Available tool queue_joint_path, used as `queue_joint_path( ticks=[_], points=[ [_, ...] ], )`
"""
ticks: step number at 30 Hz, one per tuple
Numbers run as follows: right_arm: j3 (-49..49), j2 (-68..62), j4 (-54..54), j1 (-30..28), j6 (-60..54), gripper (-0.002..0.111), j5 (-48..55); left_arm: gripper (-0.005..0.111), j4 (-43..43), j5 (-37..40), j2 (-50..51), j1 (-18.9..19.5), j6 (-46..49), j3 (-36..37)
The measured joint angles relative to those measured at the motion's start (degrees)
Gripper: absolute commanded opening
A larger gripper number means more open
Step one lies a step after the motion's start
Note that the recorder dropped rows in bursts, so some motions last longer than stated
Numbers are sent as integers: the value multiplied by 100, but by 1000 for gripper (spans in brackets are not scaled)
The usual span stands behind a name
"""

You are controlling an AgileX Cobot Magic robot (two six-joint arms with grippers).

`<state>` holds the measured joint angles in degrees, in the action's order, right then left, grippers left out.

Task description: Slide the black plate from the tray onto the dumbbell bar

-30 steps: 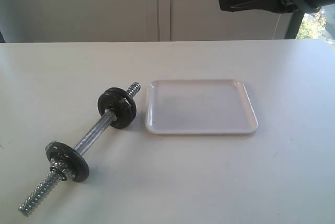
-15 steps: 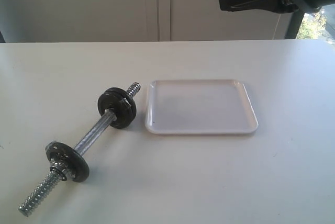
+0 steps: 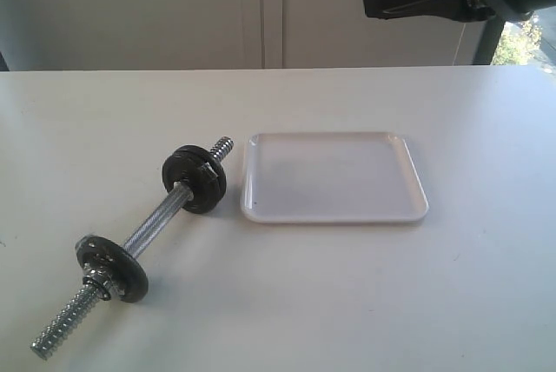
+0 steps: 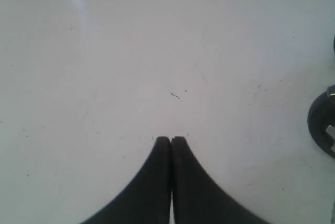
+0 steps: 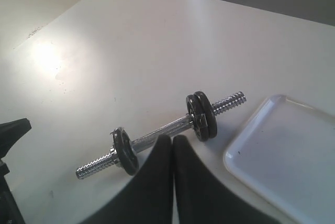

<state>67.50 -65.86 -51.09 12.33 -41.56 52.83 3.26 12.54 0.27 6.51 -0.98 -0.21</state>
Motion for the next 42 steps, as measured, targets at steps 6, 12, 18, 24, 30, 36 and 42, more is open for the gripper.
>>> queue_joint_path(
  ticks=[6,12,18,24,30,36,42],
  points=[
    [0,0,0,0,0,0,0,0,0,-52,0,0,0,0],
    [0,0,0,0,0,0,0,0,0,-66,0,0,0,0],
    [0,0,0,0,0,0,0,0,0,-66,0,0,0,0],
    [0,0,0,0,0,0,0,0,0,-66,0,0,0,0],
    [0,0,0,0,0,0,0,0,0,-66,0,0,0,0],
    [-11,76,61,0,0,0,-35,0,0,-66,0,0,0,0],
    [-23,2036,153,0,0,0,-207,0,0,-66,0,0,0,0]
  ],
)
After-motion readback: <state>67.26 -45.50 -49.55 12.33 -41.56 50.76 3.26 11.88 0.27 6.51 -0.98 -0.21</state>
